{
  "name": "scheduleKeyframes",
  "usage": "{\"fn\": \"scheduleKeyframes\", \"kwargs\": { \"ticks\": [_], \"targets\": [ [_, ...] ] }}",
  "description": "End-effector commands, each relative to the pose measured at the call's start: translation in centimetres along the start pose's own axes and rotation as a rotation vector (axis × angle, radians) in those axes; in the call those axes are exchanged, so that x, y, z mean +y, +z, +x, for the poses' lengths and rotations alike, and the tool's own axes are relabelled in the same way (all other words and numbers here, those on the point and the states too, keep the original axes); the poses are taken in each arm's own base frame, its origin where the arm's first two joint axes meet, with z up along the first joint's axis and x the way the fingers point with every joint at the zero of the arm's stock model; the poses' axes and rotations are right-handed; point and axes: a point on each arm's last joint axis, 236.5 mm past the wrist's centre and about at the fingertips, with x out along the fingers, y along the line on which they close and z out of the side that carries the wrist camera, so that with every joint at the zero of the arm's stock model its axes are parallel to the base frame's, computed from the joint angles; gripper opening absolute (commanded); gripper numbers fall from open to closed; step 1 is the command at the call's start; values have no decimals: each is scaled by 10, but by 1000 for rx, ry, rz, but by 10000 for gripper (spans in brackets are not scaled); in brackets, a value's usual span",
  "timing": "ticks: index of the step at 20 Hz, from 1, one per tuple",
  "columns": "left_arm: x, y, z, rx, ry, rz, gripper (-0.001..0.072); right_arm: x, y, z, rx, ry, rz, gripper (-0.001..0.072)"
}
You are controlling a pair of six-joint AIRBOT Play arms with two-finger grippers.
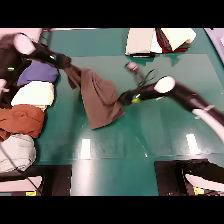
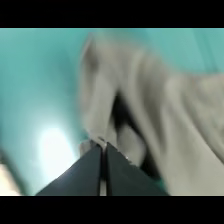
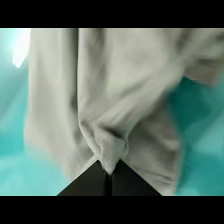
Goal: Fold the shirts.
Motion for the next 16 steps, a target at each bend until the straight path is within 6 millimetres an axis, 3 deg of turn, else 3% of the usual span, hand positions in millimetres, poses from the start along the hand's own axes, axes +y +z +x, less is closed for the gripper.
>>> {"fn": "scheduleKeyframes", "kwargs": {
  "ticks": [1, 3, 5, 6, 7, 9, 10, 14, 16],
  "targets": [
    [30, 56, -105, -278, 107, 5, 26, -31, 66, -125, -243, -145, -38, 12],
    [28, 82, -184, -466, 159, 39, 26, -32, 98, -211, -380, -249, -92, 12],
    [19, 94, -256, -627, 171, 52, 26, -24, 118, -290, -505, -367, -147, 12],
    [15, 92, -282, -672, 175, 56, 26, -19, 124, -320, -558, -410, -160, 12],
    [12, 88, -294, -679, 175, 57, 26, -17, 126, -346, -603, -456, -165, 12],
    [11, 66, -283, -576, 163, 51, 26, -21, 120, -369, -617, -509, -148, 12],
    [11, 46, -262, -466, 148, 43, 26, -26, 114, -368, -593, -512, -124, 12],
    [-12, -48, -166, -95, -5, -22, 26, -53, 81, -323, -385, -447, -30, 12],
    [-30, -106, -126, 88, -101, -44, 26, -79, 63, -296, -303, -439, 27, 12]
  ]
}}
